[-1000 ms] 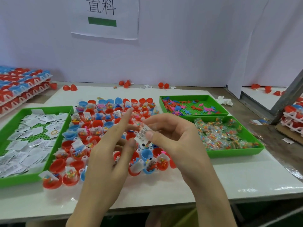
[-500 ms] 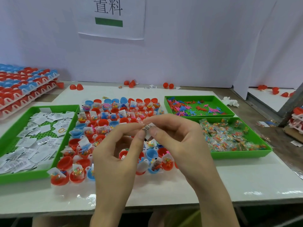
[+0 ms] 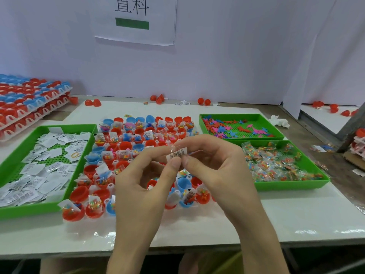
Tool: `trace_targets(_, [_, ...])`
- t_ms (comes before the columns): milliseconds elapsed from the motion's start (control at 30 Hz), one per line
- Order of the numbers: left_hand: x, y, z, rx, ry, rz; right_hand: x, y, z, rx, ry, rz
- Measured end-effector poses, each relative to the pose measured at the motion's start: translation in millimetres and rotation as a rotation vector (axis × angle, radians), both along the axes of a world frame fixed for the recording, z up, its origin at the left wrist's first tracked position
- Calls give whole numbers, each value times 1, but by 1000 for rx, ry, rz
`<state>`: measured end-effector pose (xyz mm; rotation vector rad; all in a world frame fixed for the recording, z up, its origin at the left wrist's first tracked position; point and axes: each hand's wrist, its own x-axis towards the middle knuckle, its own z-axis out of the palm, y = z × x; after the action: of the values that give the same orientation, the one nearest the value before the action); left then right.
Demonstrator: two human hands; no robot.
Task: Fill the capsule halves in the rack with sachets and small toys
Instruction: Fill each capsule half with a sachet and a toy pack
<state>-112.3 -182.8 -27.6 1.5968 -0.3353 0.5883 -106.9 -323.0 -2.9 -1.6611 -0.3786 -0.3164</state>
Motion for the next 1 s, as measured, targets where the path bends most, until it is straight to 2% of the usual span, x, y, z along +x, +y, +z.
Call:
trace_targets(300, [-1,6,-2,23,-11,40,0,-6,-1,-88,8,23])
trace_targets(467, [-2,11,-1,1,6,59,8,-29,-5,-163,29,-231])
trace_targets(700, [-2,13,-2,-1,16,47,81,-82,-6,-488,200,-518])
trace_targets(867, [-2,13,0,-15,16,39,153,-108,-18,-860,443,-437])
trace_targets(1000, [-2,15,-1,-9,23,51,171,-110,-41,-869,406,-520])
